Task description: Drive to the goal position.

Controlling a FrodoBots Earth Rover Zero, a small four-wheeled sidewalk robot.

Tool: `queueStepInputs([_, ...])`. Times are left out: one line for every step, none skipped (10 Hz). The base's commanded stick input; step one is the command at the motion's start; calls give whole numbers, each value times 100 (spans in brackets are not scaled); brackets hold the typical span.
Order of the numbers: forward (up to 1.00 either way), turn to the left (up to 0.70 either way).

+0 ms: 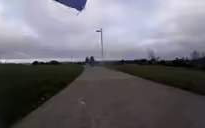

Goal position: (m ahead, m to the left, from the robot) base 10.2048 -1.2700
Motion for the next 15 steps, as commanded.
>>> queueStepInputs([85,0])
queueStepInputs([85,0])
queueStepInputs([85,0])
queueStepInputs([85,0])
queueStepInputs([85,0])
queueStepInputs([85,0])
queueStepInputs([85,0])
queueStepInputs([85,0])
queueStepInputs([85,0])
queueStepInputs([85,0])
queueStepInputs([85,0])
queueStepInputs([85,0])
queueStepInputs([85,1])
queueStepInputs([85,15])
queueStepInputs([85,29])
